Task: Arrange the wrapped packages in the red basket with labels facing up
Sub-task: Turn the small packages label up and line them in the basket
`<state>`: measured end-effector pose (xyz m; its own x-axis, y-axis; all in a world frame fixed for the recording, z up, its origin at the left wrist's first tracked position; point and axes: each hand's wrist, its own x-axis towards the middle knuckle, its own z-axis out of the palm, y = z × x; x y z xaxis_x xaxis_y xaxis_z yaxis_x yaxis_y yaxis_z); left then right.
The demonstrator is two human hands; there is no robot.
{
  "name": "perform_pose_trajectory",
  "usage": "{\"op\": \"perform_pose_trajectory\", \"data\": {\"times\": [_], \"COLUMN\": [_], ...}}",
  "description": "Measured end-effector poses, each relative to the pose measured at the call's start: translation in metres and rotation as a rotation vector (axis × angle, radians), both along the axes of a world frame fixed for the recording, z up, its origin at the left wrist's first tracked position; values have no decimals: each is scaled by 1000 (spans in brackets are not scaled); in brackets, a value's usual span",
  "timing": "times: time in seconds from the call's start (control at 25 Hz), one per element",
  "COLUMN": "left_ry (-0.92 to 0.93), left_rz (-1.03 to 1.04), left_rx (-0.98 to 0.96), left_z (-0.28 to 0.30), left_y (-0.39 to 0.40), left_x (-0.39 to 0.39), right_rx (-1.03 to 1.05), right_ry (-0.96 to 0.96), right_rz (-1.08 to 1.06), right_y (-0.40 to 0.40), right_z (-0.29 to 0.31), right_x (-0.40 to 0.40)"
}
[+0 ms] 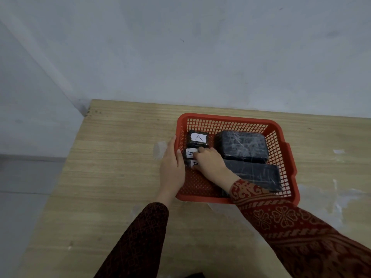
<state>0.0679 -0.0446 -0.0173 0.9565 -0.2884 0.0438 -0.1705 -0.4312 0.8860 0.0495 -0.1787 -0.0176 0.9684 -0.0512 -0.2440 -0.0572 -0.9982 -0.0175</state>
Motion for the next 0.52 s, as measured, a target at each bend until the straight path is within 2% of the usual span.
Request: {"op": "perform_pose_trajectory", "data": {"times": [0.12,0.32,0.52], "left_ry": [-69,-178,-286], "left_rz": [53,116,75], "left_rx": [30,21,102], "left_z": [3,4,9], "left_y": [0,1,3], "left_x": [-2,-3,-8], "right_rx": [13,180,238], "right_ry": [-76,-194,-149], "right_rz": [6,9,-128], "right_y": [1,-23,-71], "right_z": [3,32,50], "right_x": [-7,-39,-101]}}
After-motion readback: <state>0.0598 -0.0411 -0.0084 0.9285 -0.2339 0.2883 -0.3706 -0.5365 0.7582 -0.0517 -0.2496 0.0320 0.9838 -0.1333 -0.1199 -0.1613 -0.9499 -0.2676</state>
